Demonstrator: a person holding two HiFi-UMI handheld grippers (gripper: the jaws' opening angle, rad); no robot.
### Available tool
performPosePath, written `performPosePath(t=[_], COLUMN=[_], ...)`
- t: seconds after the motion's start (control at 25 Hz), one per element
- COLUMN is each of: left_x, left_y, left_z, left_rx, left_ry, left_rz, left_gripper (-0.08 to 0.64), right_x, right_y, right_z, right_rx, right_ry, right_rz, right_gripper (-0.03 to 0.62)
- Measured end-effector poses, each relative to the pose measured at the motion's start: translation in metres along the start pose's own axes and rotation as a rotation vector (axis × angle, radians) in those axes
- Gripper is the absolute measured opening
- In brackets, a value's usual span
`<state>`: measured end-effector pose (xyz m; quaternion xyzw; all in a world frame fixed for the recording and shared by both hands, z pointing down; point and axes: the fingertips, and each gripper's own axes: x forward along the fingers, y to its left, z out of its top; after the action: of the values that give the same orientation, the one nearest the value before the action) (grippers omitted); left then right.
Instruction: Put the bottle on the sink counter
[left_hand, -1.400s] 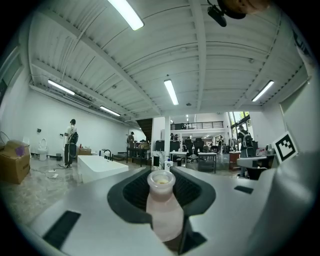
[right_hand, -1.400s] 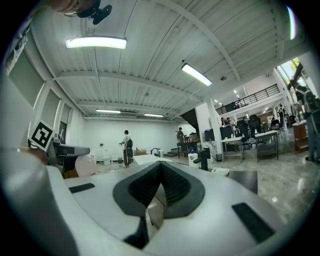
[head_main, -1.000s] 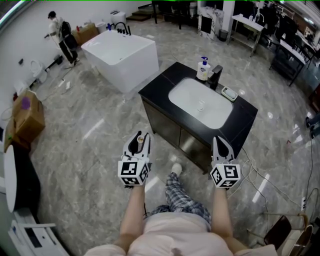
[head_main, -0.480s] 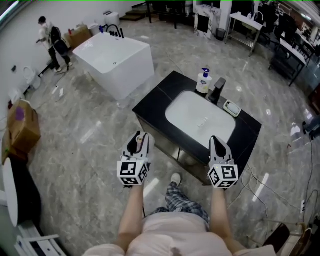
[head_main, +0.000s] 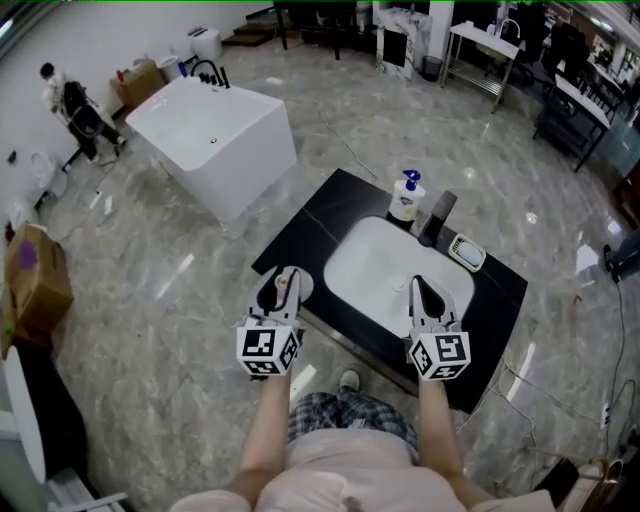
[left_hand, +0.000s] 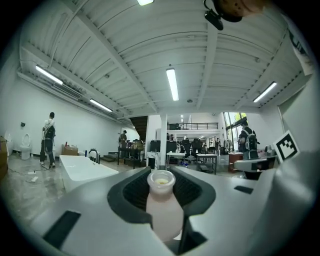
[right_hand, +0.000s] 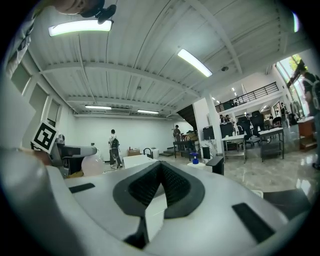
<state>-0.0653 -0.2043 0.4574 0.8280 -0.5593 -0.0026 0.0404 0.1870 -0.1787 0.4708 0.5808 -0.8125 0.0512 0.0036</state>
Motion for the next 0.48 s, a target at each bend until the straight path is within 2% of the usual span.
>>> performPosePath(t=[0.48], left_x=[0.066], left_y=[0.023], left_z=[0.0], left_rx=[0.006], left_ry=[0.042], left_rz=[-0.04], left_gripper=[0.132], right_x=[0.061], right_y=[-0.011], right_z=[0.007], right_rx=[0.031], right_ry=[0.005], right_rz=[-0.021], right_gripper=[0.015])
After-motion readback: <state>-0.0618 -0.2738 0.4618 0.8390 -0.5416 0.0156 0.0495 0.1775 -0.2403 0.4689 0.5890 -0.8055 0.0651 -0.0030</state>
